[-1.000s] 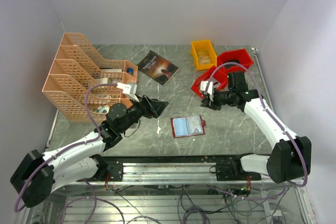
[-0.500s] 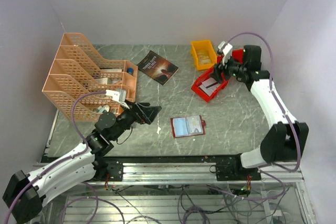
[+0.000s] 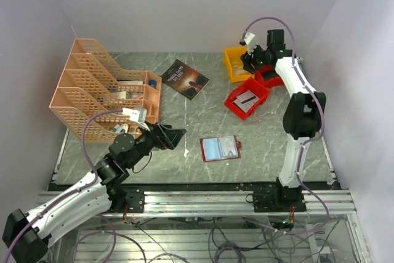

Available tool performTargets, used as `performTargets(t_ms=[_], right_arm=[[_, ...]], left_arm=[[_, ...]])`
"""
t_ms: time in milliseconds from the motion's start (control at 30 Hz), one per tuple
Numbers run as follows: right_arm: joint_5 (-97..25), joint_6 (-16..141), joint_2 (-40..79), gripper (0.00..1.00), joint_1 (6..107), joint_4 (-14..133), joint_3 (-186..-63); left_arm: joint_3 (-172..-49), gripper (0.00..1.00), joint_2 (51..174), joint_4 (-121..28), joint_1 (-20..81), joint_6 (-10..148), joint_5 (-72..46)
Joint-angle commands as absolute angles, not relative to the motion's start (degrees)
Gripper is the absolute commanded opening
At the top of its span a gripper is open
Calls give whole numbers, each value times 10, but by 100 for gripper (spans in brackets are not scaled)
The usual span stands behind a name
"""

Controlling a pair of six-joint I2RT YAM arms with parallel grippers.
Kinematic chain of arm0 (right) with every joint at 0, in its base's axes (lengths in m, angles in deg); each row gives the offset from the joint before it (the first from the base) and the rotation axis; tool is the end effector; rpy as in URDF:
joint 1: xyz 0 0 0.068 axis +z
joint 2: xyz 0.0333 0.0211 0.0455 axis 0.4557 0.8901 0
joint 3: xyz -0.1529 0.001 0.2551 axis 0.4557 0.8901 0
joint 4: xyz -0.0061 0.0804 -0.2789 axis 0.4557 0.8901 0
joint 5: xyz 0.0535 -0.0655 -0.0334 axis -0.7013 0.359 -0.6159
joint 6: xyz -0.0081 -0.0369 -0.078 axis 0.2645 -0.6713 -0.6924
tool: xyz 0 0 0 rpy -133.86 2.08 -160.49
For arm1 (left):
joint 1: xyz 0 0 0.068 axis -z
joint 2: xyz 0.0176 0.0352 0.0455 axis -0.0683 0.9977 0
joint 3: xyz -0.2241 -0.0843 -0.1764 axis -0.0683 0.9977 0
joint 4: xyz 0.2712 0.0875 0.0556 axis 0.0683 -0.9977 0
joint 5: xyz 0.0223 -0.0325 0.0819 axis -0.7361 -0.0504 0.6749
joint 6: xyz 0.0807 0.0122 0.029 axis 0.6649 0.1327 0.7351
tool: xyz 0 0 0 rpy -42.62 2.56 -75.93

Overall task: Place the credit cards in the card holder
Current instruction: Move the storage box to the center of the board.

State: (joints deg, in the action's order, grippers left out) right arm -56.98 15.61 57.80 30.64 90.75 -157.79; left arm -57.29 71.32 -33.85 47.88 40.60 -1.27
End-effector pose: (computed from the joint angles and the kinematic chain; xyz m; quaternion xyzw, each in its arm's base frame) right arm 0.5456 0.0703 0.2760 -0.4217 0.7877 0.0921 0.4396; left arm 0.1557 -0.1433 0.2603 0.0005 0.7091 -0.4552 0.5385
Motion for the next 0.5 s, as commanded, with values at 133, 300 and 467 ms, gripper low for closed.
performTargets(t_ms=[133,300,467], right_arm=[[-485,62,726,15,329,952,-1732],[-503,99,753,1,330,906,-1728],[-547,114,791,0,334,914,-1744]], left_arm=[[-581,97,732,-324,475,413,-3],[-583,97,747,-315,476,415,-5],[-584,97,756,-310,475,414,-7]])
